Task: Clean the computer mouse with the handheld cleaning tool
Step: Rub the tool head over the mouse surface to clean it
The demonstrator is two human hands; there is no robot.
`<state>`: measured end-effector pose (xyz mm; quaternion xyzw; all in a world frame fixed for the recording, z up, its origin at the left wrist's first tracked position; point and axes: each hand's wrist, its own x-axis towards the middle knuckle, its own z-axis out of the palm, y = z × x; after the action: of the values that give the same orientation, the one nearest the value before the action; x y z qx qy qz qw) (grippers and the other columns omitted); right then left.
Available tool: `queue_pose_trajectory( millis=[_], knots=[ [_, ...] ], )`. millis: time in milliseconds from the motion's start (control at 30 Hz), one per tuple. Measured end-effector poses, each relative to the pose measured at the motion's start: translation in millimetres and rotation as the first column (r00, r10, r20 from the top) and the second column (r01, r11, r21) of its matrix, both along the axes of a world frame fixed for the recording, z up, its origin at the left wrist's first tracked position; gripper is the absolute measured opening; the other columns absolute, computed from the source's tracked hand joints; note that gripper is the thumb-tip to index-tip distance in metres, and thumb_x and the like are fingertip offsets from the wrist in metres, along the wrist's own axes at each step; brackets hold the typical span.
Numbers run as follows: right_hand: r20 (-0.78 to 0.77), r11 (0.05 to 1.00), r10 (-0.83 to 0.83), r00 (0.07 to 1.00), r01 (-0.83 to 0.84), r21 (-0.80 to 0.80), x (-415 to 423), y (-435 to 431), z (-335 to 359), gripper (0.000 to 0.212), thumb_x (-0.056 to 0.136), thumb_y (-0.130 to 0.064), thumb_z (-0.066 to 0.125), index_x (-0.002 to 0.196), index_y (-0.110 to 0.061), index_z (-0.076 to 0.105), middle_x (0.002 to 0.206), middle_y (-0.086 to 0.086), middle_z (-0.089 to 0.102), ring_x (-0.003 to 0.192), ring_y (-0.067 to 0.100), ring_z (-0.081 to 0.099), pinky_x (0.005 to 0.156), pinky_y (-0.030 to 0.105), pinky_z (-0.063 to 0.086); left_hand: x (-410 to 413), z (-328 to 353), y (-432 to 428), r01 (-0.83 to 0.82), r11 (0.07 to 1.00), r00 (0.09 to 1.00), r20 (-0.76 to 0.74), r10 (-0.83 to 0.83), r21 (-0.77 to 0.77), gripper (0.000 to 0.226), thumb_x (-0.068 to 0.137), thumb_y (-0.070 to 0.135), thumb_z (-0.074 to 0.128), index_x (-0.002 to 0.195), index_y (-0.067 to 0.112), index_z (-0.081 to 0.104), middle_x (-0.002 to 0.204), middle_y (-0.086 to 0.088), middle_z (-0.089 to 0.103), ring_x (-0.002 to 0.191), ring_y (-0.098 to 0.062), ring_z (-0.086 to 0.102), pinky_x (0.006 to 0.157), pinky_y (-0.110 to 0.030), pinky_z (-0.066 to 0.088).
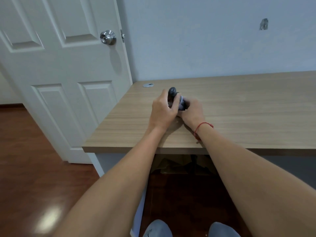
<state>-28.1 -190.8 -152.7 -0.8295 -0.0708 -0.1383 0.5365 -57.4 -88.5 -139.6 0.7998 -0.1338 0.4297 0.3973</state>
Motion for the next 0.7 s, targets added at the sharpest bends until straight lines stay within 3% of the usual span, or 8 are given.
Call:
queue_pose_trajectory(
  millis=[167,233,333,400,467,533,600,700],
  knots=[
    [0.011,0.997,0.065,0.998,-0.065,0.032,1,0,1,0.015,0.075,-0.007,0.072,0.083,-0.019,0.069,0.081,0.001,0.071,0.079,0.018,0.066,0.078,0.039,0.057,3,1,4,-0.046,0.998,0.998,-0.042,0.044,-0.036,0.021,0.092,0.023,0.062,0.089,0.003,0.06,0.079,-0.011,0.069,0.075,-0.023,0.067,0.071,-0.037,0.055],
    [0.017,0.994,0.111,0.994,-0.111,0.012,0,-2,2,0.029,0.074,-0.011,0.077,0.102,-0.015,0.07,0.094,0.002,0.074,0.087,0.017,0.068,0.083,0.033,0.055,10,1,10,-0.119,0.989,0.99,-0.083,0.112,-0.09,0.018,0.093,0.024,0.059,0.092,0.005,0.061,0.083,-0.01,0.07,0.078,-0.023,0.066,0.073,-0.037,0.055],
    [0.013,0.988,0.151,0.988,-0.151,-0.005,-2,-4,2,0.049,0.073,-0.016,0.08,0.119,-0.016,0.066,0.108,0.003,0.074,0.1,0.019,0.068,0.093,0.037,0.055,20,-1,18,-0.235,0.959,0.953,-0.229,0.195,-0.158,0.019,0.093,0.023,0.059,0.089,0.004,0.061,0.082,-0.011,0.07,0.079,-0.028,0.066,0.071,-0.036,0.053],
    [0.006,0.99,0.137,0.991,-0.137,-0.019,-3,-3,2,0.05,0.073,-0.018,0.079,0.122,-0.019,0.065,0.111,0.002,0.073,0.102,0.019,0.067,0.095,0.039,0.054,18,1,17,-0.238,0.948,0.957,-0.217,0.192,-0.211,0.022,0.093,0.025,0.059,0.086,0.004,0.061,0.078,-0.009,0.07,0.075,-0.026,0.066,0.072,-0.038,0.055],
    [0.002,0.994,0.109,0.994,-0.109,-0.022,-3,-2,3,0.044,0.073,-0.02,0.079,0.115,-0.023,0.067,0.107,0.0,0.073,0.099,0.019,0.067,0.093,0.043,0.054,11,4,11,-0.153,0.95,0.985,-0.115,0.126,-0.272,0.02,0.094,0.026,0.059,0.087,0.007,0.06,0.075,-0.002,0.067,0.072,-0.02,0.065,0.07,-0.028,0.055],
    [-0.009,0.995,0.098,0.995,-0.098,-0.02,-3,-1,4,0.033,0.074,-0.02,0.078,0.105,-0.026,0.068,0.1,-0.001,0.074,0.094,0.019,0.068,0.089,0.045,0.056,3,6,4,-0.066,0.975,0.997,-0.061,0.054,-0.21,0.02,0.095,0.026,0.059,0.09,0.007,0.06,0.077,-0.001,0.065,0.071,-0.016,0.063,0.066,-0.023,0.052],
    [-0.001,0.996,0.091,0.996,-0.091,-0.01,-3,0,4,0.026,0.073,-0.019,0.077,0.098,-0.025,0.069,0.094,0.0,0.074,0.09,0.02,0.069,0.087,0.047,0.056,4,4,2,-0.043,0.99,0.996,-0.078,0.033,-0.136,0.021,0.094,0.027,0.06,0.091,0.006,0.061,0.078,-0.004,0.068,0.073,-0.018,0.065,0.067,-0.027,0.054],
    [0.014,0.996,0.087,0.996,-0.087,0.0,-5,0,5,0.033,0.072,-0.018,0.076,0.104,-0.025,0.07,0.095,0.001,0.075,0.09,0.02,0.07,0.087,0.045,0.056,13,2,8,-0.172,0.967,0.981,-0.119,0.151,-0.19,0.026,0.094,0.029,0.058,0.089,0.004,0.06,0.077,-0.01,0.071,0.071,-0.025,0.066,0.068,-0.04,0.055]
  ],
)
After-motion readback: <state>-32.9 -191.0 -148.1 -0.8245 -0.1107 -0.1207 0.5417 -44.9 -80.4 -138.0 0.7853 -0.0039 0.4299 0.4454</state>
